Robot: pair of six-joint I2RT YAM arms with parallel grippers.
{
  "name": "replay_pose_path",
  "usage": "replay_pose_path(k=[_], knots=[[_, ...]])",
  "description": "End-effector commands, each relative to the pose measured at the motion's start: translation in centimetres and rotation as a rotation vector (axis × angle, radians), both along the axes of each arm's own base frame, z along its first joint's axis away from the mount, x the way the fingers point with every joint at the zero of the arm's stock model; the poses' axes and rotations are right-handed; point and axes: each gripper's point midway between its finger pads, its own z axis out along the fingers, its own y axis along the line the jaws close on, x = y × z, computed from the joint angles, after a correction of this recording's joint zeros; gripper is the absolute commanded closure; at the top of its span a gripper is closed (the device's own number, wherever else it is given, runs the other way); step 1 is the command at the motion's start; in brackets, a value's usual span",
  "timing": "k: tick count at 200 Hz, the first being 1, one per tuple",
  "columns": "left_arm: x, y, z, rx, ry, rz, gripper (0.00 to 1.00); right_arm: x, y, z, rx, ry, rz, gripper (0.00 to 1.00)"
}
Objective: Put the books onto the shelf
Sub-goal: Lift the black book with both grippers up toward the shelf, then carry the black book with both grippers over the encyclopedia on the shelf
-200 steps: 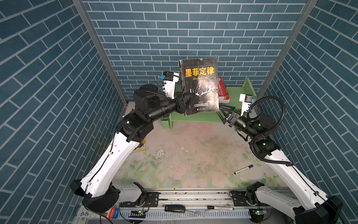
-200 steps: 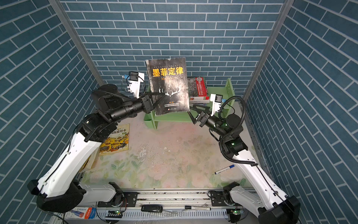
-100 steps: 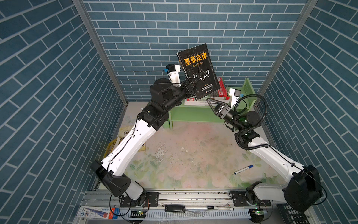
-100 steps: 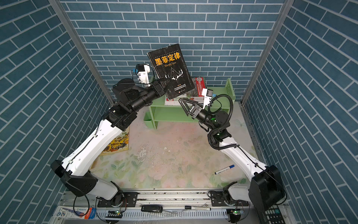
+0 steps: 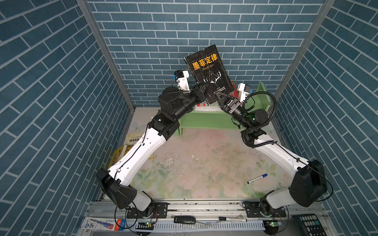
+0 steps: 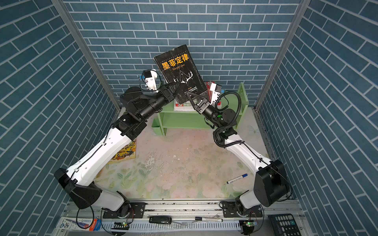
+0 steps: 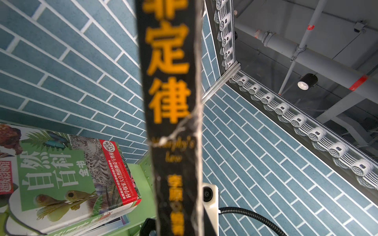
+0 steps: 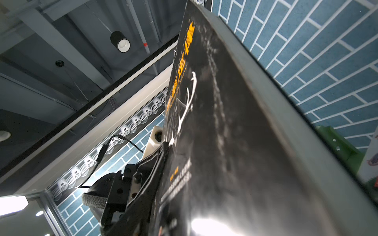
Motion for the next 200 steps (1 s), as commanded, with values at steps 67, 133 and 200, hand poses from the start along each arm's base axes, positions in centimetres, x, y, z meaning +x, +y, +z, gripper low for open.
replay_pose_path(k=[67, 133, 200], knots=[[-1.4, 1.7, 3.6, -0.160, -0.088, 0.008, 0.93, 0.4, 0.9, 2.5, 0.107, -0.022, 0.048, 0.63], [-1.3, 2.3, 2.5, -0.065, -0.053, 0.050, 0.55, 1.2, 0.3, 2.2, 0.069, 0.007, 0.035, 0.80], [0.6, 9.3, -3.4, 0.107, 0.142, 0.156, 0.06, -0.8, -3.0, 2.0, -0.194, 0.013, 0.189, 0.88]])
